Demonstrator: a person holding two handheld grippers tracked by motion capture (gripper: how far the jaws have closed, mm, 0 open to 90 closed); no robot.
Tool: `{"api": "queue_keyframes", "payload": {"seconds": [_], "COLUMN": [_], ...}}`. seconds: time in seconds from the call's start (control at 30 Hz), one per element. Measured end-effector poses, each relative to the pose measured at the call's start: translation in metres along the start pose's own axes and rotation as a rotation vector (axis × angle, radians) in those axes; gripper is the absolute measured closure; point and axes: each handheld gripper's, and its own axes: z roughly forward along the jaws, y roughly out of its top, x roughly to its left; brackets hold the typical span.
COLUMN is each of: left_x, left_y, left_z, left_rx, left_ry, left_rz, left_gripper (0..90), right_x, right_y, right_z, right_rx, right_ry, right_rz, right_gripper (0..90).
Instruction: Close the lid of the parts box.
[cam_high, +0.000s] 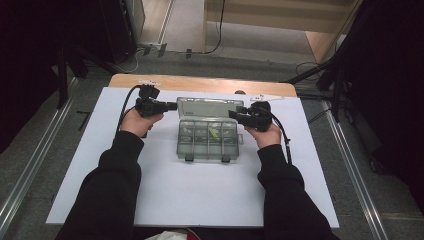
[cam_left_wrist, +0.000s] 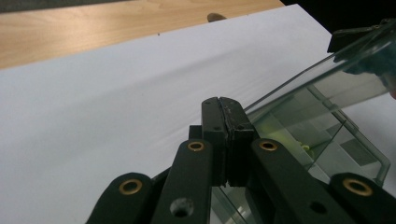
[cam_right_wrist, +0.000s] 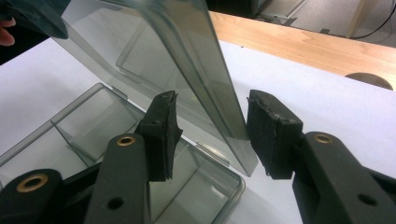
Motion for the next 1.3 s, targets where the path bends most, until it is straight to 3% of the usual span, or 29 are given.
{"api": "queue_keyframes", "payload": {"seconds": [0.07, 0.43, 0.83, 1.07, 1.23, 1.3], "left_x": [-0.001, 0.001, -0.003, -0.003, -0.005, -0.005], "left_y": [0.002, 0.007, 0.010, 0.012, 0.013, 0.014], "left_z": [0.001, 0.007, 0.014, 0.015, 0.016, 0.016], "left_rx": [0.008, 0.012, 0.016, 0.011, 0.013, 0.013], "left_ry": [0.004, -0.024, -0.033, -0.047, -0.059, -0.068], "left_rz": [0.023, -0.025, -0.019, -0.018, -0.015, -0.015], "left_gripper": [88.8, 88.3, 86.3, 86.2, 86.2, 86.1], "right_x": [0.001, 0.002, 0.002, -0.003, -0.006, -0.006], "right_y": [0.000, -0.002, -0.004, -0.005, -0.006, -0.006], "right_z": [0.000, -0.001, -0.002, -0.010, -0.019, -0.023], "right_rx": [-0.001, -0.005, -0.002, 0.005, 0.016, 0.028], "right_ry": [-0.001, 0.004, 0.010, 0.022, 0.039, 0.042], "right_rz": [0.000, -0.004, -0.003, 0.043, 0.062, 0.060], "right_gripper": [53.9, 52.2, 49.3, 33.5, 31.8, 36.3]}}
